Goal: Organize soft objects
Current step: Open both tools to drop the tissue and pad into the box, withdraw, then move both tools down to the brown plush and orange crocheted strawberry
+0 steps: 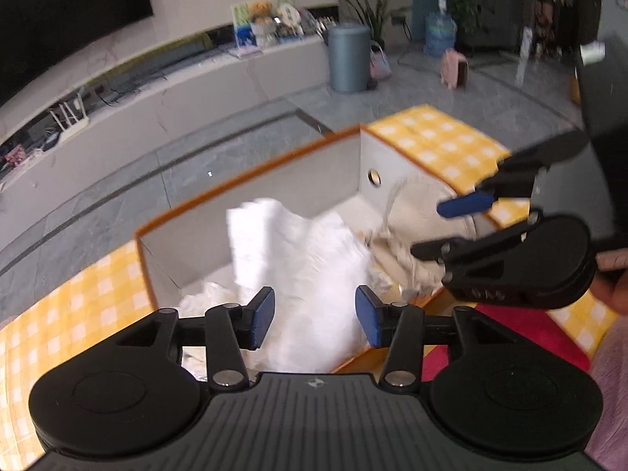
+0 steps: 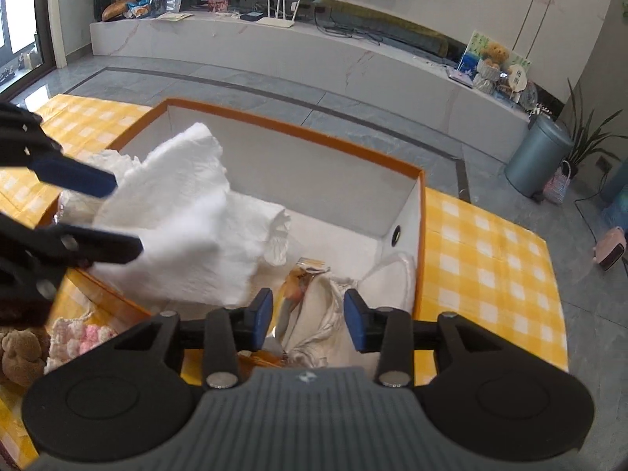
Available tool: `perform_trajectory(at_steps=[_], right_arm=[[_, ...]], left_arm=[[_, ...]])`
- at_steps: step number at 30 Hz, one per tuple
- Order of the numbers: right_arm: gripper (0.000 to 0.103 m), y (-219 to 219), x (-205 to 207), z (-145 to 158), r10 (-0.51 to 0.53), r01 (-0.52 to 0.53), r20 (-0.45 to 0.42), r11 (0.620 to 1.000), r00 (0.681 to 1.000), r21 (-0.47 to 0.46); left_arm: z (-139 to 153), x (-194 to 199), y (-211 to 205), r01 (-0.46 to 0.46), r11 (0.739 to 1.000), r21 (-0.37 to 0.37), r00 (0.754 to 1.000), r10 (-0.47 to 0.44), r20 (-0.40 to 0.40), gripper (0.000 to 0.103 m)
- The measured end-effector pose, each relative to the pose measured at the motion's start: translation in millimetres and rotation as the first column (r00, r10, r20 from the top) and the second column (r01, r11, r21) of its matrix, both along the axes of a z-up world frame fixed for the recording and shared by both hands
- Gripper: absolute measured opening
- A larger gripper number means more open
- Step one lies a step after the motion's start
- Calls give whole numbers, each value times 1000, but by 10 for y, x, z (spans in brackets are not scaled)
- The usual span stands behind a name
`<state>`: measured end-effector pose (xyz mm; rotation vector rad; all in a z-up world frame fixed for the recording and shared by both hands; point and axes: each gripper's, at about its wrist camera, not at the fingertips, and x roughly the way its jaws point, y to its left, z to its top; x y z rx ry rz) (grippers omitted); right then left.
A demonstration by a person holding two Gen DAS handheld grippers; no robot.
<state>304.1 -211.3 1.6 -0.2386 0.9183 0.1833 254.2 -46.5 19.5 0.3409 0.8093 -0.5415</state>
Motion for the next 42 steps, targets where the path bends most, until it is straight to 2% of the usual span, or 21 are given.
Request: perform_trajectory(at_steps=[6, 11, 17, 23, 27, 31, 36, 40, 42], right_arm=[[46, -29, -206, 228, -21, 20, 42, 1000, 999, 7], [51, -18, -493, 479, -36, 32, 66, 998, 997, 56], [53, 81, -912, 705, -46, 39, 60, 994, 997, 104], [57, 172, -1437, 763, -37, 31, 36, 986, 999, 162], [59, 216, -1749, 733, -42, 34, 38, 981, 998, 193], [60, 254, -1989, 643, -58, 52, 19, 972, 998, 231], [60, 302, -2201, 499, -67, 65, 0, 975, 998, 212], [60, 319, -2302, 367, -77, 86, -47, 969, 996, 233], [60, 355, -2332, 287, -71, 82, -60, 972, 996, 220]], left_arm=[[349, -215, 114, -19, 999, -47, 998, 22, 64, 57], [551, -491, 148, -17, 998, -56, 995, 22, 96, 57], [649, -826, 82, -15, 1000, 6, 996, 15, 85, 57], [730, -1218, 147, -7, 1000, -21, 998, 8, 62, 57], [717, -1486, 233, -5, 999, -32, 998, 7, 61, 57], [622, -1716, 310, -41, 999, -28, 997, 43, 67, 57], [445, -1968, 429, -88, 996, 0, 991, 87, 103, 57], [306, -2155, 631, -181, 983, -29, 979, 183, 91, 57], [236, -2213, 685, -239, 971, -6, 964, 238, 115, 57]])
